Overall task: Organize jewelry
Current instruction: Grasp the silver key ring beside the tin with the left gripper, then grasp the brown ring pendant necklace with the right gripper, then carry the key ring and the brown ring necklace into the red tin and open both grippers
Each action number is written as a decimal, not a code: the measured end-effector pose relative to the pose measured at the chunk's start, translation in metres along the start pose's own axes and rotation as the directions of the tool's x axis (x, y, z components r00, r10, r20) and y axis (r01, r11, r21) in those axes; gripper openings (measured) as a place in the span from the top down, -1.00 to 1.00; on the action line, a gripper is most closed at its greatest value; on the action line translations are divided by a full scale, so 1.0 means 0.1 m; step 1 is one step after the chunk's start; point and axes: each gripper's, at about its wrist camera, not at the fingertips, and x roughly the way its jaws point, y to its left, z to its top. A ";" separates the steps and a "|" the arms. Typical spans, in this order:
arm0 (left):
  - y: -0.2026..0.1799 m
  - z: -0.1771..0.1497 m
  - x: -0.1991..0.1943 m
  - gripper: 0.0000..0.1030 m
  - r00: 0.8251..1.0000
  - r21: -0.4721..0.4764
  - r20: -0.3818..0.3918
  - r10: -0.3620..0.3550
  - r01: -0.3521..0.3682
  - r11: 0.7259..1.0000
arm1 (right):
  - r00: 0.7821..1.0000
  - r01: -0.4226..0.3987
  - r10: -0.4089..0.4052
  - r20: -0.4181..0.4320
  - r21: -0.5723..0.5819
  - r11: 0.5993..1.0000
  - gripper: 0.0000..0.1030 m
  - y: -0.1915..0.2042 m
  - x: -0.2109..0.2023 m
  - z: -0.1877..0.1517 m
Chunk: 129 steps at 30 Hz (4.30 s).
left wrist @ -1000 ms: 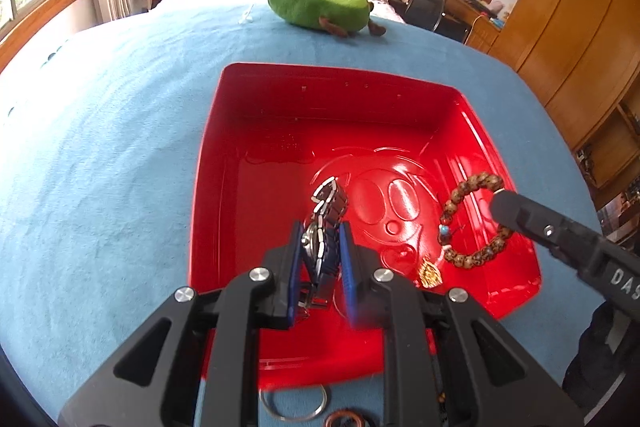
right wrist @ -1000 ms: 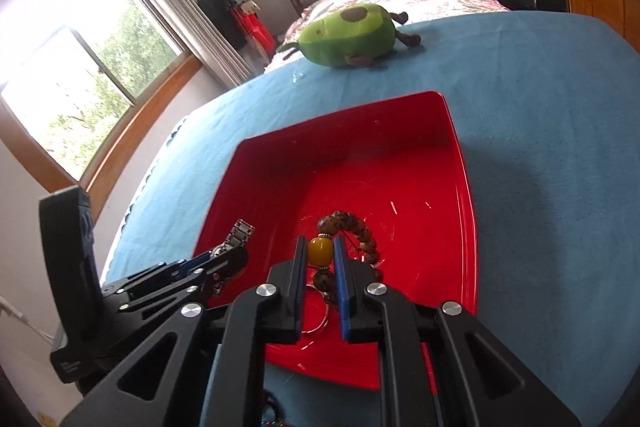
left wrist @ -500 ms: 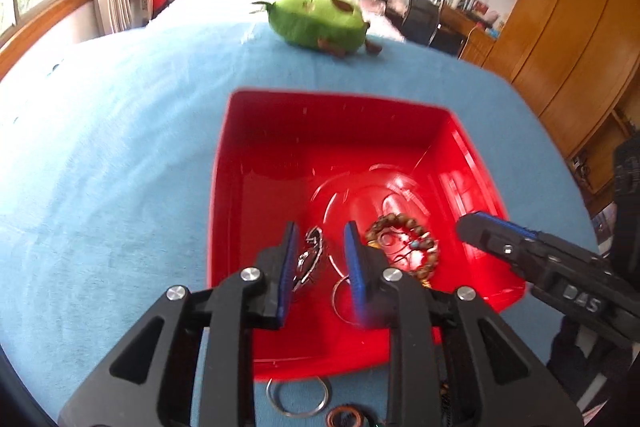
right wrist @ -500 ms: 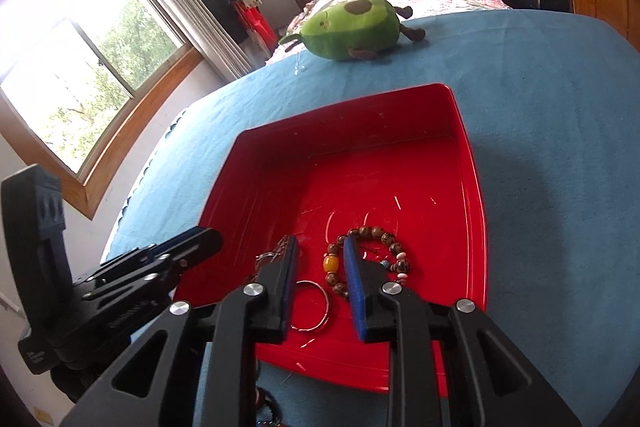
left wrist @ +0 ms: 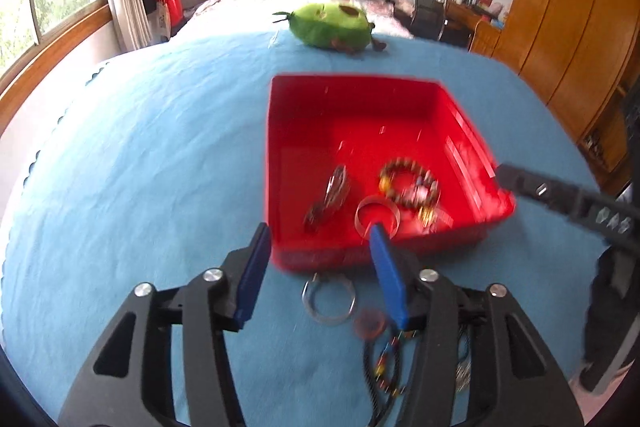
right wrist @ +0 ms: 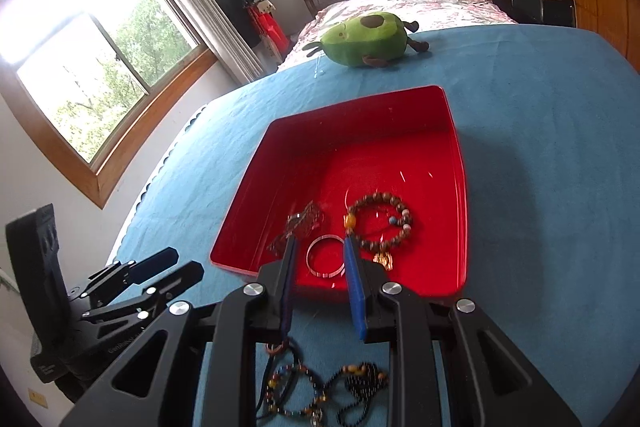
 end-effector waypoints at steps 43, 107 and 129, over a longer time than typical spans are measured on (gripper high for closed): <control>0.01 -0.43 0.89 0.10 0.978 -0.066 -0.203 0.053 -0.068 0.995 | 0.984 0.087 -0.082 -0.157 0.029 0.996 0.33 -0.36 0.20 -1.02; 0.74 -0.76 0.27 0.10 0.986 -0.076 -0.161 0.037 -0.050 0.996 | 0.982 0.090 -0.113 -0.149 -0.155 0.984 0.44 0.71 0.88 -0.95; 0.60 -0.65 0.12 0.10 0.996 -0.063 -0.082 0.037 -0.042 0.997 | 0.996 0.029 -0.037 -0.079 -0.106 0.994 0.44 0.51 0.30 -0.87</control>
